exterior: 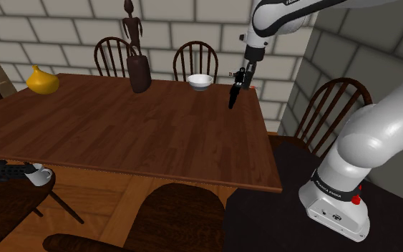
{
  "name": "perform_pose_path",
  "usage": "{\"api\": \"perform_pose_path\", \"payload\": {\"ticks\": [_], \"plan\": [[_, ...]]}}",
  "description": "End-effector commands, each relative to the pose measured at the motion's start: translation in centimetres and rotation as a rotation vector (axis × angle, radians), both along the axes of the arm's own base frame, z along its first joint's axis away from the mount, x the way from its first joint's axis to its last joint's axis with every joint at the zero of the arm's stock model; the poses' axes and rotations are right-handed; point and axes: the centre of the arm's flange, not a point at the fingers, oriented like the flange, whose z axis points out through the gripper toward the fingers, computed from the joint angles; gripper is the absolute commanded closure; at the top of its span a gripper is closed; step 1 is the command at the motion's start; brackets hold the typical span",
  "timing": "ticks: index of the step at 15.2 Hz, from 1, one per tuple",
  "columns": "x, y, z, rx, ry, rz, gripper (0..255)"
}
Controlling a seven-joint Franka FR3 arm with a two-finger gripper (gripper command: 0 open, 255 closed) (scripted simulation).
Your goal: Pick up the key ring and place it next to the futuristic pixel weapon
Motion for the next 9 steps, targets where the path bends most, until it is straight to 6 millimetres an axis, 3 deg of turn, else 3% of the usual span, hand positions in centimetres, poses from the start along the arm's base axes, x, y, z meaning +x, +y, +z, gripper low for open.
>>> {"api": "perform_pose_path", "payload": {"ticks": [1,9], "plan": [[1.0,-2.5,-0.2,-0.001,0.0,0.001,255],[5.6,-12.0,-0.2,-0.001,0.0,0.001,255]]}}
